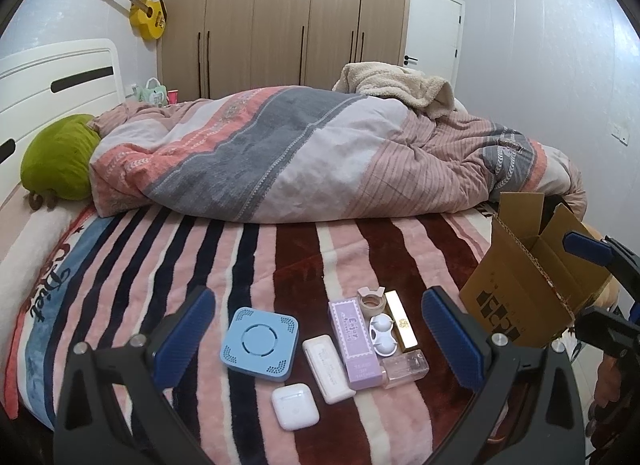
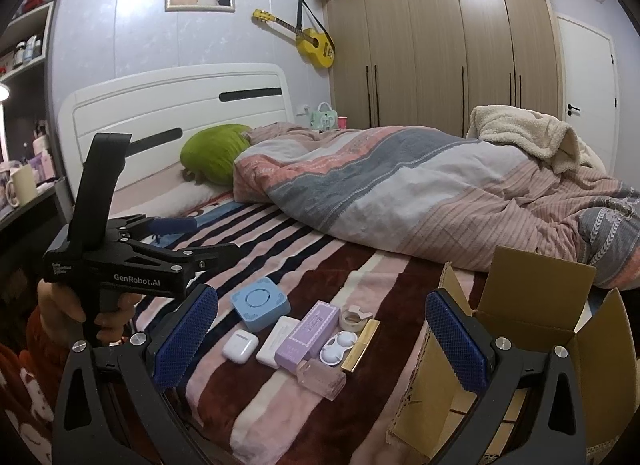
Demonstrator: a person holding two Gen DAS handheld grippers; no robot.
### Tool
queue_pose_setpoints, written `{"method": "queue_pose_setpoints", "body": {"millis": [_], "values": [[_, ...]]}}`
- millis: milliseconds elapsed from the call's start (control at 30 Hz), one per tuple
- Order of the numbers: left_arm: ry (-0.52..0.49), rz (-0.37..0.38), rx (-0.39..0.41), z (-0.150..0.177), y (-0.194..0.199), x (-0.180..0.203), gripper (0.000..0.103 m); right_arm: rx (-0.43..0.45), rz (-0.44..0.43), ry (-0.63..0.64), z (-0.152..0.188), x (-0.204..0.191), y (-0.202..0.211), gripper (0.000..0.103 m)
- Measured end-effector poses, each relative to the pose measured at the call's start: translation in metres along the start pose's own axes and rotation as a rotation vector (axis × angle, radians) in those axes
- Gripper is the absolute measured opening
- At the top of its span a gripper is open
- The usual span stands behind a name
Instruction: Organize rigid objects
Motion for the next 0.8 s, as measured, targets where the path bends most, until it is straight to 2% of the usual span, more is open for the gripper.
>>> {"method": "queue_pose_setpoints", "body": {"millis": [800], "values": [[0.002, -0.011, -0.001, 0.0014, 0.0013, -0.0025, 0.103, -0.008, 0.001, -0.006, 0.005, -0.0002, 0.0023, 0.103]]}}
Point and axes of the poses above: each gripper's, at about its wrist camera, not at the fingertips, and y roughly against the way its jaws point, x to its right, z to its underside, the point moved 2 cm from there along -y, roughly the way its jaws point, and after that the axes turned 3 degrees about -y, right-handed, at the moved point
